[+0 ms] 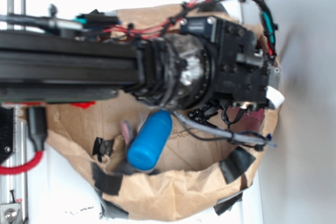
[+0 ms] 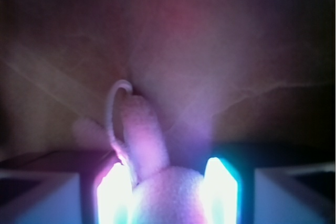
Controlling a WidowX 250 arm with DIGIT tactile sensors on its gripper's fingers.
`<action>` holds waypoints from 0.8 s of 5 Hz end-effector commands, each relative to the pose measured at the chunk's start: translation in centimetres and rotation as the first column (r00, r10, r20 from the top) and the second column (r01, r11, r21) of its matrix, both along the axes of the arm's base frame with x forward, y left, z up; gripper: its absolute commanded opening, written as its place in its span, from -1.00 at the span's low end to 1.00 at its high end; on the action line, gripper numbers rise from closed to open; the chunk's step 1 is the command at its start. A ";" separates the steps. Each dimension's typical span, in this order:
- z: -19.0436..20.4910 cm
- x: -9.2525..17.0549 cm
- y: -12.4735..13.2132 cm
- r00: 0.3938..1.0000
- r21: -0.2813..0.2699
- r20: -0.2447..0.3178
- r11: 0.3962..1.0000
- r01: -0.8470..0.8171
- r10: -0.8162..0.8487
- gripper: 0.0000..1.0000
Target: Grab the pink bunny.
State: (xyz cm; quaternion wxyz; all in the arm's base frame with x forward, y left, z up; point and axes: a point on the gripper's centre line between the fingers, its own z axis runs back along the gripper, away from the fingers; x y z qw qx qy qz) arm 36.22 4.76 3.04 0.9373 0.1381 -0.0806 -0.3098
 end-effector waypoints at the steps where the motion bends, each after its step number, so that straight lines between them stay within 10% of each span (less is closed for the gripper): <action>1: 1.2 -0.8 -1.3 0.999 -0.006 0.036 1.000 0.016 -0.015 -1.00; 3: 8.9 -1.4 -1.6 0.999 -0.220 0.026 0.975 0.029 -0.024 -1.00; 4: 11.3 -1.9 -2.5 0.999 -0.236 0.023 0.971 0.036 -0.032 -1.00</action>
